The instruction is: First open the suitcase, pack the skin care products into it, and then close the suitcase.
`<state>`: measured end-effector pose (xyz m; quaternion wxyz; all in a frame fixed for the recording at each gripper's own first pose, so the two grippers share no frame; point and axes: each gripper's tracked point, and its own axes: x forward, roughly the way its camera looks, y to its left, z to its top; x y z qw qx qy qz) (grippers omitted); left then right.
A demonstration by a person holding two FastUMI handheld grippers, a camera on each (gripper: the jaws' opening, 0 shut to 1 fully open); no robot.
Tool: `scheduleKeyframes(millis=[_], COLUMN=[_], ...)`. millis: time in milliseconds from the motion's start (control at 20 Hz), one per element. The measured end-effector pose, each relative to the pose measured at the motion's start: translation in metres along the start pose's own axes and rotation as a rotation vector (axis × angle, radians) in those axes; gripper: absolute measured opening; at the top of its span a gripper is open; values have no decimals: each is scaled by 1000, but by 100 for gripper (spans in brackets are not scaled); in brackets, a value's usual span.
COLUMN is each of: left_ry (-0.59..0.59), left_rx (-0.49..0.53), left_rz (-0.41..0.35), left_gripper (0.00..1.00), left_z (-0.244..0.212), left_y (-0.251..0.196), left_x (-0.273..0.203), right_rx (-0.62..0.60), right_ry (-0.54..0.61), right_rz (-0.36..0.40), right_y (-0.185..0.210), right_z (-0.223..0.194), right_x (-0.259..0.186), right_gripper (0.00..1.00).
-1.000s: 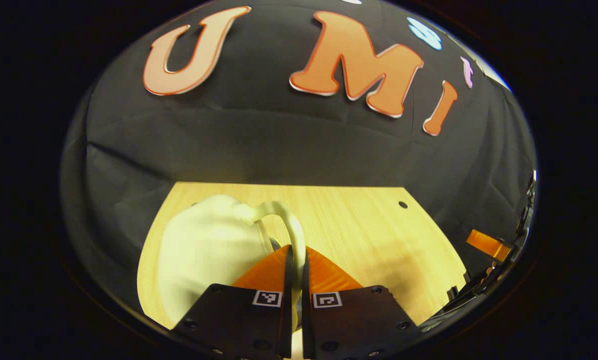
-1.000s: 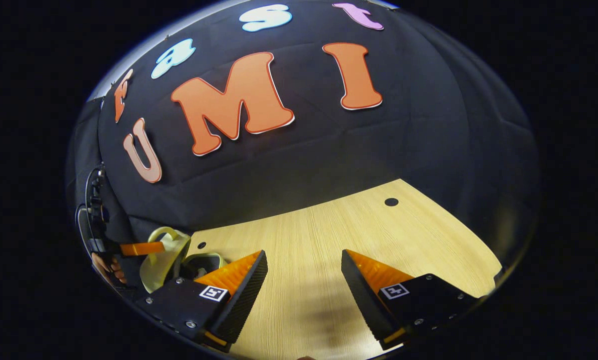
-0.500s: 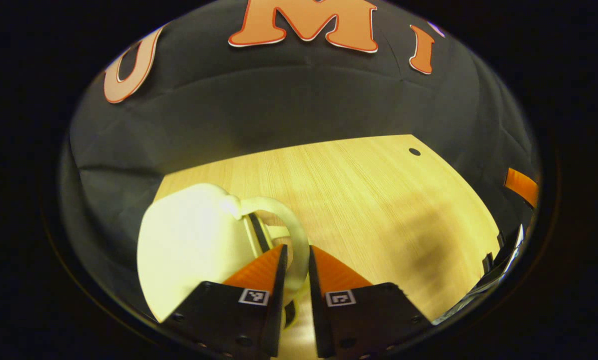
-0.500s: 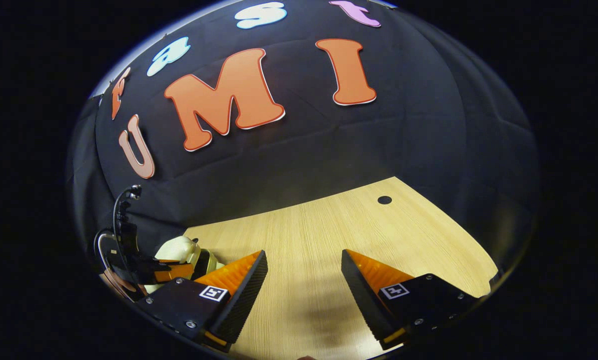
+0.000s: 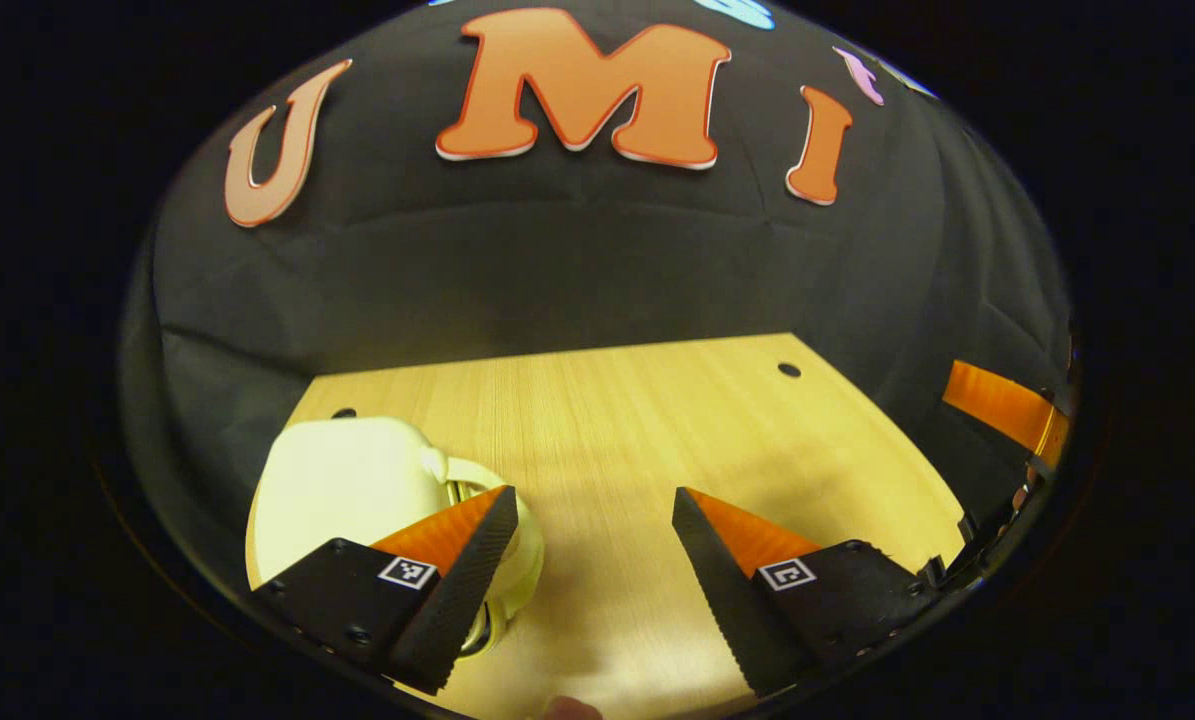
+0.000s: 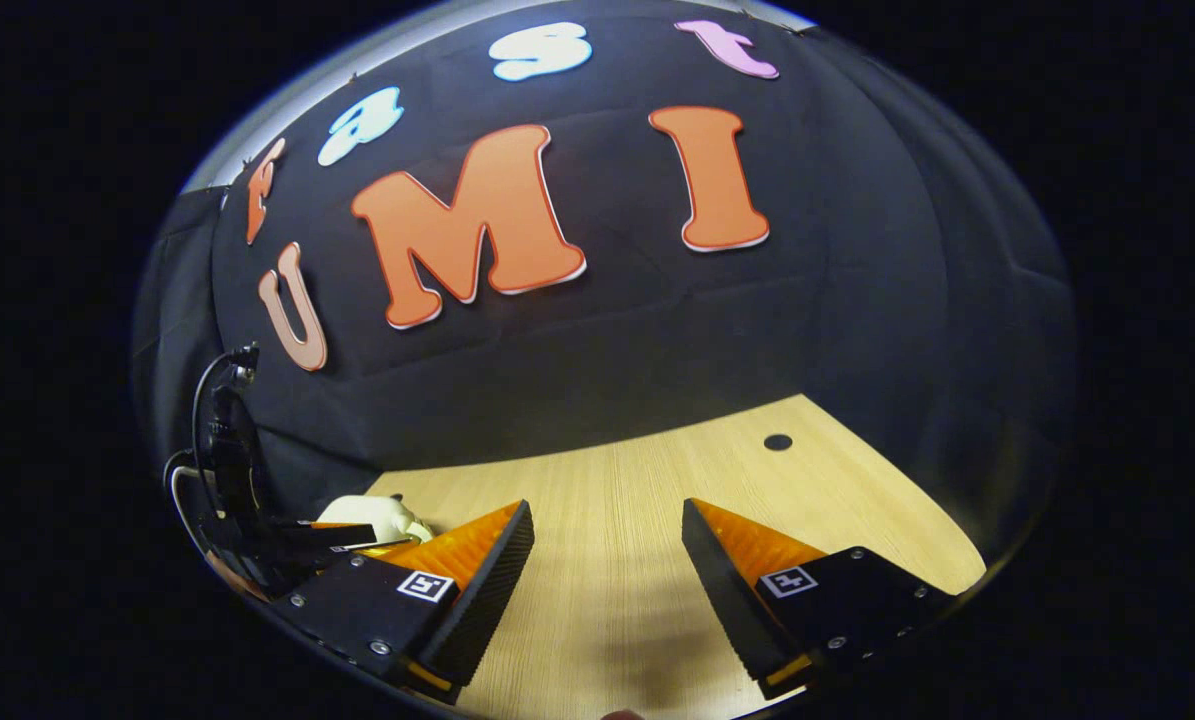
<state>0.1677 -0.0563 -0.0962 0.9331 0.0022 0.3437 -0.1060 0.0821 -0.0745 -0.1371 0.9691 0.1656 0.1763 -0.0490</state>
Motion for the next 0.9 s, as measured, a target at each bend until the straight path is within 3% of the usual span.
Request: scheduleKeyframes(millis=[150,400,650,900], left_ry=[-170,-410,-541,-540], left_rx=[-13,-42,-53,-49], left_rz=[46,127,198,226], left_gripper=[100,100,100,100], left_z=[40,69,81,65], left_y=[-12,-21,-32,-43], left_x=[-30,-74,-111,-130], right_rx=[-94,-188,-208,-240], right_ry=[-119,-169,-207,-251], right_rz=[23,78,158,194], right_y=[7,18,18,20], right_z=[25,37,41,48], right_x=[-10,-26,-47,-61], right_gripper=[95,96,95,96])
